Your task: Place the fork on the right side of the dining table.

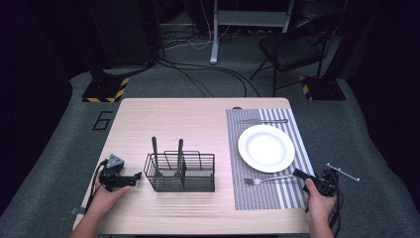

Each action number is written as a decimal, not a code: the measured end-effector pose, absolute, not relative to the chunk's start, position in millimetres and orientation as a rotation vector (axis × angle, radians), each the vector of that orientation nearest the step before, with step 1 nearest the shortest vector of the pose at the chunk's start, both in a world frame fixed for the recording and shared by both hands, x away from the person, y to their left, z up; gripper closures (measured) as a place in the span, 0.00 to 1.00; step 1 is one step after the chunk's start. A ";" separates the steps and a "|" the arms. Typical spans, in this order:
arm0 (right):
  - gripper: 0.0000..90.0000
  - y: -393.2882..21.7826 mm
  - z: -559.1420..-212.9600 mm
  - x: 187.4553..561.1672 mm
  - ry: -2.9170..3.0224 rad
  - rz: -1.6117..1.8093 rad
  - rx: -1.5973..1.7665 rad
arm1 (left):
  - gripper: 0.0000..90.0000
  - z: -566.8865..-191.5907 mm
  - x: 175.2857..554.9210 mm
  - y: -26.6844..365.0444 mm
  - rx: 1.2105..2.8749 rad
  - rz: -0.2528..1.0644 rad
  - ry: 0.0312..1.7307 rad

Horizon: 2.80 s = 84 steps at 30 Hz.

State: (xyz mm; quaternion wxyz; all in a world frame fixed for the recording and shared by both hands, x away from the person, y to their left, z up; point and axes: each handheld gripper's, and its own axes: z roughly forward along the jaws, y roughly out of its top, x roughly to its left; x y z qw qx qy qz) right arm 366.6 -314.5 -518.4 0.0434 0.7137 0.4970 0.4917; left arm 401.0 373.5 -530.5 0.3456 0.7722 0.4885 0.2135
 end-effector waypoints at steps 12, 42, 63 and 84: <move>0.83 -317.8 -512.6 364.3 1.541 1.369 2.069 | 0.12 -530.4 401.1 373.6 2.006 0.553 1.267; 0.64 -238.9 -447.9 366.2 1.890 1.293 1.620 | 0.12 -530.4 401.1 373.6 2.006 0.554 1.267; 0.63 -157.9 -446.3 368.3 2.144 1.283 1.299 | 0.12 -530.4 401.1 373.6 2.005 0.553 1.267; 0.58 -116.5 -480.8 360.4 2.325 1.212 1.090 | 0.12 -530.4 401.1 373.7 2.006 0.553 1.267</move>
